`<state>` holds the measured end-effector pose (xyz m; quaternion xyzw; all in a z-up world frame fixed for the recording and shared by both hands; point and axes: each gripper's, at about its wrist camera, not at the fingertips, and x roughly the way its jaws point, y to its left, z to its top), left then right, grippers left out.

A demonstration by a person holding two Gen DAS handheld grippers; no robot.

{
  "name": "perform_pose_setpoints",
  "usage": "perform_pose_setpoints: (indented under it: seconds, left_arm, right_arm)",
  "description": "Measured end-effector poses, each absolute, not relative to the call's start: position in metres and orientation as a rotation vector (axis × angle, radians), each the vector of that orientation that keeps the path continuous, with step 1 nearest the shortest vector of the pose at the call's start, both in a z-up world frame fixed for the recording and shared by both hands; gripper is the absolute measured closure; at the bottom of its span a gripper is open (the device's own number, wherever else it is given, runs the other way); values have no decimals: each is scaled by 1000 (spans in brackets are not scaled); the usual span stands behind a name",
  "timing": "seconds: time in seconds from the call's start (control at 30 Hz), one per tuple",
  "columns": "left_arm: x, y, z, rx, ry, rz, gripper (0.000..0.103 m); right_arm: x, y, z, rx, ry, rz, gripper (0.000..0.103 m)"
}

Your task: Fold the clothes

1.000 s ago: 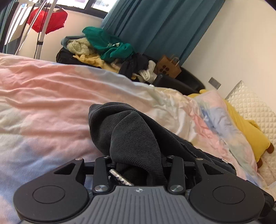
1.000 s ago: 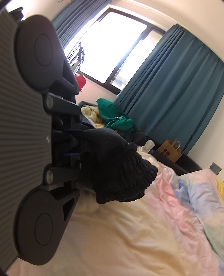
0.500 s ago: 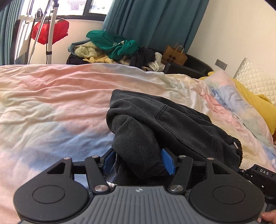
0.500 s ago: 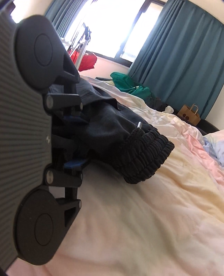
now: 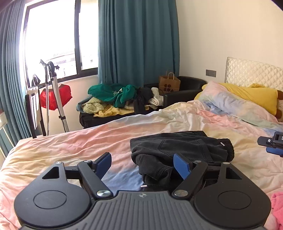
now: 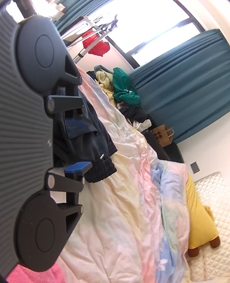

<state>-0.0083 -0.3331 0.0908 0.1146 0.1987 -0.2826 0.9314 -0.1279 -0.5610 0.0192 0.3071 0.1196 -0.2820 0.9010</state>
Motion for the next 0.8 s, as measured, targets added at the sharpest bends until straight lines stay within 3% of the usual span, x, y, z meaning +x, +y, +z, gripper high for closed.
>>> perform_pose_setpoints:
  seconds: [0.2, 0.23, 0.43, 0.67, 0.73, 0.8]
  left_arm:
    - [-74, -303, 118, 247, 329, -615, 20]
    - [-85, -297, 121, 243, 317, -621, 15]
    - [-121, -263, 113, 222, 265, -663, 0]
    - [-127, -243, 90, 255, 246, -621, 0]
    - [-121, -237, 82, 244, 263, -631, 0]
    - [-113, -233, 75, 231, 274, -628, 0]
  right_arm:
    - [-165, -508, 62, 498, 194, -536, 52]
    - [-170, -500, 65, 481, 186, -528, 47]
    - [-189, -453, 62, 368, 166, -522, 46]
    - [-183, -420, 35, 297, 184, -538, 44]
    - [-179, -413, 27, 284, 194, -541, 18]
    - [-176, -405, 20, 272, 204, -543, 10]
